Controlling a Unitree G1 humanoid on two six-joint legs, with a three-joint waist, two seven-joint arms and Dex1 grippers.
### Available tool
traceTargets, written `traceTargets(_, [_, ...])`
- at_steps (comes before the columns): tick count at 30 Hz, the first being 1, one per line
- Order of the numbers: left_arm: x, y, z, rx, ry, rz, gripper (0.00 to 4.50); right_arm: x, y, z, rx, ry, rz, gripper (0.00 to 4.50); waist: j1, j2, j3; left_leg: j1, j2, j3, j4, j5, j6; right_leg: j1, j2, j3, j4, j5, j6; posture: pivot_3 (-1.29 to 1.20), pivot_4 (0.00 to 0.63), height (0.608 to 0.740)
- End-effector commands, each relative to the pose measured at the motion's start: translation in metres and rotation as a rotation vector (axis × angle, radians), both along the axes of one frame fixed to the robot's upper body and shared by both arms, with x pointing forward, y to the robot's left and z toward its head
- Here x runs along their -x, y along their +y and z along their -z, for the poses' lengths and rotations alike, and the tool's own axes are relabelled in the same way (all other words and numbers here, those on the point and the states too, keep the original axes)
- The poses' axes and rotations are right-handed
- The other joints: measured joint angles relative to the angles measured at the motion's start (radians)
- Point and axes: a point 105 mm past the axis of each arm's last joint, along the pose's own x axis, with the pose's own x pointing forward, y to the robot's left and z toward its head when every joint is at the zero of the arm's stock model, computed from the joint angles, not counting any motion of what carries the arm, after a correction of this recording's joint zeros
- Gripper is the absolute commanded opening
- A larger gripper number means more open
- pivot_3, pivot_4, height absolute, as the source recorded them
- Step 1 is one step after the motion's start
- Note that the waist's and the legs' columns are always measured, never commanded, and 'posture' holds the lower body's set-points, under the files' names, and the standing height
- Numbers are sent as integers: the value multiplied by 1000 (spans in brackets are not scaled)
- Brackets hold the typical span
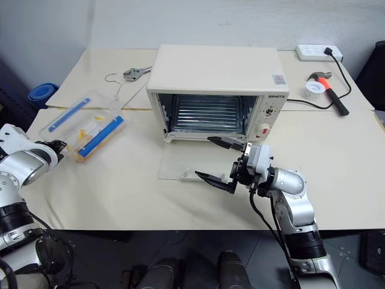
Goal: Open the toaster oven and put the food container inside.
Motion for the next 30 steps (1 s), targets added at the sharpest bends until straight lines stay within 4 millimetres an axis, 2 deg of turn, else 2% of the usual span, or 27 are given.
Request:
traceTargets(1, [7,17,-19,-47,-32,-37,263,-1,-7,-11,-20,-47,30,4500,0,0,0,0,0,0,0,0,0,0,0,0,0,0,0,0,150,740])
traceTargets(7, [24,39,-51,-286,15,85,202,-4,-14,-9,-8,-39,70,4500,-6,-1,0,-1,0,0,-1,0,0,-1,0,0,1,0,0,0,150,740])
traceTargets(10, [30,32,-58,-379,99,280,202,-4,-21,-6,6,-24,86,4500,-8,0,0,-1,0,0,-2,0,0,-3,0,0,1,0,0,0,150,740])
traceTargets(15, [32,-10,-61,-414,146,570,202,-5,-39,1,40,-5,146,4500,7,0,1,-1,-1,0,-3,0,1,-1,-2,1,0,0,0,0,150,740])
traceTargets(19, [31,-64,-49,-410,162,777,202,-3,-58,10,69,16,223,4500,6,0,1,-1,-1,-2,-2,0,1,1,-2,4,0,0,0,0,150,740])
traceTargets(21, [27,-92,-43,-393,170,849,202,1,-68,15,76,35,260,4500,6,0,1,-2,-1,-3,-2,0,1,1,-2,4,0,0,0,0,150,740])
traceTargets(25, [15,-133,-48,-390,100,922,202,11,-78,22,83,53,305,4500,2,0,1,-2,-1,-3,-1,0,1,1,-1,2,1,0,0,0,150,740])
traceTargets(30, [3,-180,-48,-369,41,1012,202,23,-79,25,70,57,332,4500,0,0,1,0,0,1,-1,0,0,0,0,1,1,0,0,0,150,740])
